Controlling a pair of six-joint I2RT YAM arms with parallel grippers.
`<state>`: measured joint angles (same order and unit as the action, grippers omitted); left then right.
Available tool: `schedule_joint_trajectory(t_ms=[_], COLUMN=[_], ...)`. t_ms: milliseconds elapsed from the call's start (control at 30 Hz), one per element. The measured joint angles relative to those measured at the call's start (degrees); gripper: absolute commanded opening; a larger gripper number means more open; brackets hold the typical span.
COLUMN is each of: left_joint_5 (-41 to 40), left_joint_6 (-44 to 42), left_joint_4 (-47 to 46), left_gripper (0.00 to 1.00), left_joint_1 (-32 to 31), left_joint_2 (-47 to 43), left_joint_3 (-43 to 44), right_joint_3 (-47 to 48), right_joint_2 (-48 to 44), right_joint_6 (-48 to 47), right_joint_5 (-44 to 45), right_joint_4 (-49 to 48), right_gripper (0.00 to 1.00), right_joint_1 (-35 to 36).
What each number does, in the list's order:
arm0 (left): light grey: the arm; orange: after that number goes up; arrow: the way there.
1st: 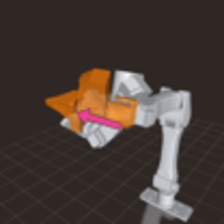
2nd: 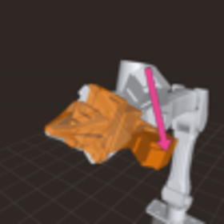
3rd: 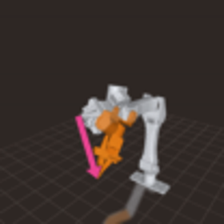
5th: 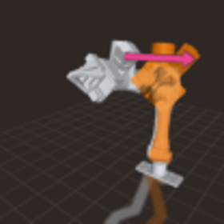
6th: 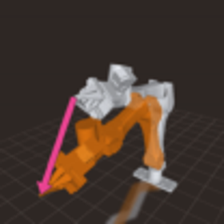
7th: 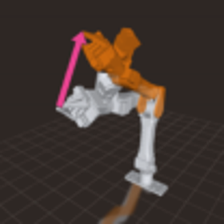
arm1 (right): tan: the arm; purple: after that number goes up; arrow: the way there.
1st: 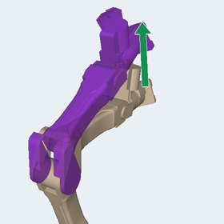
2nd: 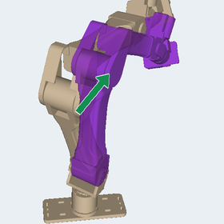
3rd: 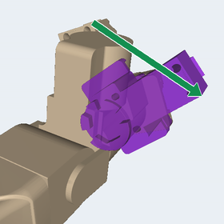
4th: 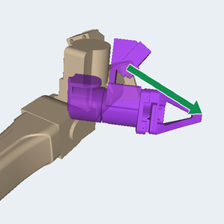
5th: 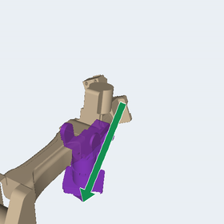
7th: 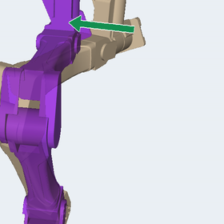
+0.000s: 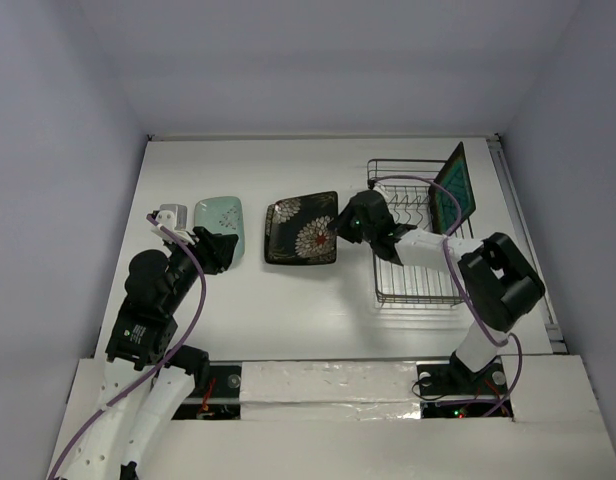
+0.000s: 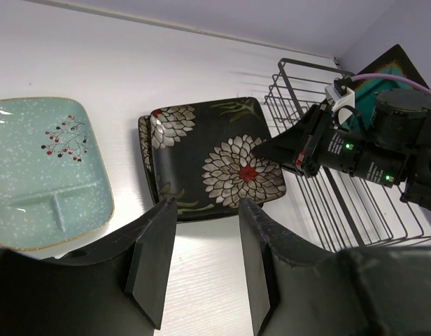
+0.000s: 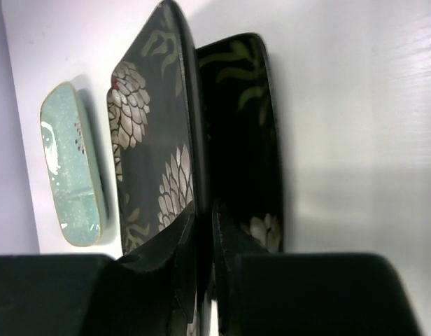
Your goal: Unload the plates from the dish rack
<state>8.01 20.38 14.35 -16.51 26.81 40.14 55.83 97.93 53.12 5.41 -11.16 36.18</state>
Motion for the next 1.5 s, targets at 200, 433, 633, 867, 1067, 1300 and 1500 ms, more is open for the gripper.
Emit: schedule_joint_trajectory(t_ms=[200, 433, 633, 867, 1067, 1300, 1500], left_joint_5=[0.1, 0.1, 0.2, 0.2, 0.2, 0.4, 0.4], left_joint_6=[0.0, 0.0, 0.0, 0.0, 0.0, 0.0, 0.0], left_joint_4=[0.0, 0.0, 0.0, 0.0, 0.0, 0.0, 0.0], left_gripper=[0.38, 0.38, 0.38, 0.38, 0.38, 0.38, 0.38], left_joint_1=[0.0, 0.0, 0.0, 0.0, 0.0, 0.0, 0.0], left_joint_2=[0.0, 0.0, -0.1, -0.4, -0.5, -0.5, -0.5], left_joint_3=[0.0, 0.0, 0.0, 0.0, 0.0, 0.0, 0.0], right_joint_3=[-0.3, 2.2, 6.0, 11.0, 12.5, 13.5, 14.4], right_joint_2=[1.3, 5.4, 5.9, 8.7, 9.4, 8.7, 5.9], right_joint_6=[0.5, -2.6, -6.4, -10.4, -13.2, -17.0, -19.4], right_joint_5=[-3.2, -5.8, -5.1, -2.7, 1.3, 4.8, 7.5], right_joint_4=[-1.8, -0.6, 4.7, 10.8, 15.3, 19.4, 22.6], right_gripper=[0.43, 0.76, 0.95, 1.00, 1.00, 0.99, 0.94], right_joint_1=[-1.4, -1.2, -1.0, -0.5, 0.3, 0.7, 0.7])
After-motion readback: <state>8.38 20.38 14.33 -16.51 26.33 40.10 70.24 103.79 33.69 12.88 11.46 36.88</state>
